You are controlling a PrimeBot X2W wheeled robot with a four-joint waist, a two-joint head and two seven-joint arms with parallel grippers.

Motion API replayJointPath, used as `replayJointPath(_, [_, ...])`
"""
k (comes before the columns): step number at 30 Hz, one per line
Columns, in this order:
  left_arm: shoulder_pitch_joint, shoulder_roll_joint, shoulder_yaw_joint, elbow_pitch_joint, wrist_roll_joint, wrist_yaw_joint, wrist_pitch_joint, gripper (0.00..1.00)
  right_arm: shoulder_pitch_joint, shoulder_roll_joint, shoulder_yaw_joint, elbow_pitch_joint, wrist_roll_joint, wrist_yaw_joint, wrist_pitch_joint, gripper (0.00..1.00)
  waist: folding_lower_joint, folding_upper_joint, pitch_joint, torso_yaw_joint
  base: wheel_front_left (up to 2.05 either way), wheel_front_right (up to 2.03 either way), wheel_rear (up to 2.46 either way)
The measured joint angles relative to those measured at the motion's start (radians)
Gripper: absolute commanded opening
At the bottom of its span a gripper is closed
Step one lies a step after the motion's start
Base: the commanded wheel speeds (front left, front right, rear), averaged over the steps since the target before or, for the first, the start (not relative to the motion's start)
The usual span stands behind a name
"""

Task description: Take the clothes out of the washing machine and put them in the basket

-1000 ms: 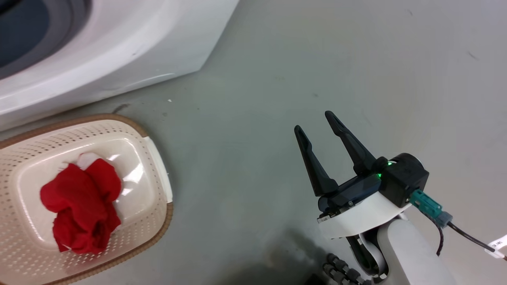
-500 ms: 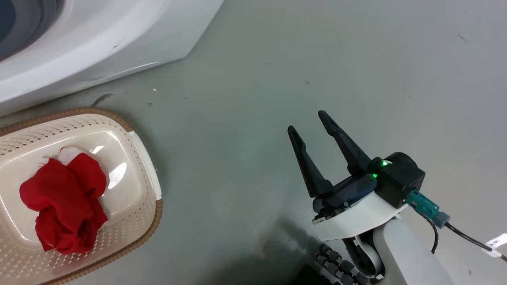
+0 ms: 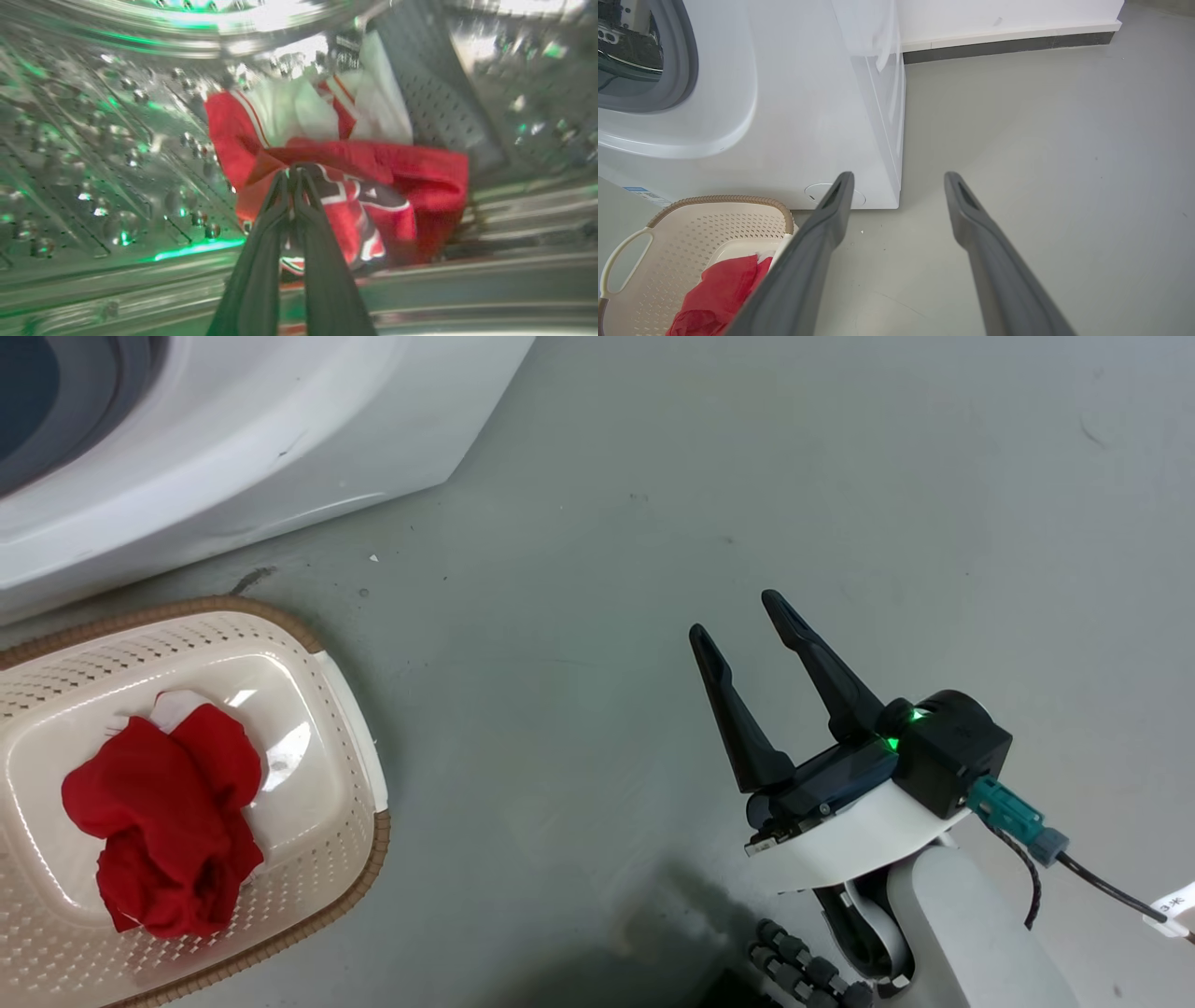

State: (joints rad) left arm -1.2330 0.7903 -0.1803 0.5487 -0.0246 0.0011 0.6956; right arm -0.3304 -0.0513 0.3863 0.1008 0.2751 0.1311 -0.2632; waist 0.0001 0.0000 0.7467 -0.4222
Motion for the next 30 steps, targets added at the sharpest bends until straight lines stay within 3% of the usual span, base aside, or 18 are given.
replayJointPath(7, [0.105, -0.049, 0.044, -0.085, -0.048, 0.089, -0.166, 0.0, -0.003, 0.0, -0.02, 0.017, -0.013, 0.0, 0.0, 1.0, 0.0, 0.0, -0.045, 0.006, 0.0, 0.0, 0.0])
replayJointPath(15, [0.232, -0.148, 0.092, -0.038, -0.132, 0.145, -0.427, 0.0, 0.029, 0.0, -0.056, 0.039, -0.045, 0.0, 0.001, 1.0, -0.0001, 0.0, -0.155, 0.016, 0.0, 0.0, 0.0])
replayJointPath(21, [0.325, -0.216, 0.114, 0.041, -0.19, 0.137, -0.635, 0.0, 0.086, 0.0, -0.084, 0.04, -0.066, 0.0, 0.032, 1.0, -0.0001, 0.0, -0.259, 0.026, 0.0, 0.0, 0.0])
replayJointPath(22, [0.377, -0.249, 0.124, 0.079, -0.217, 0.126, -0.734, 0.0, 0.12, 0.001, -0.101, 0.029, -0.077, 0.0, 0.051, 1.0, -0.0001, 0.0, -0.314, 0.031, 0.0, 0.0, 0.0])
replayJointPath(23, [0.391, -0.262, 0.133, 0.09, -0.233, 0.126, -0.769, 0.0, 0.131, 0.0, -0.108, 0.026, -0.083, 0.0, 0.054, 1.0, -0.0002, 0.0, -0.332, 0.034, 0.0, 0.0, 0.0])
replayJointPath(30, [0.467, -0.324, 0.142, 0.158, -0.282, 0.077, -0.916, 0.0, 0.2, 0.0, -0.157, -0.015, -0.11, 0.0, 0.101, 1.0, -0.0003, 0.0, -0.45, 0.061, 0.0, 0.0, 0.0])
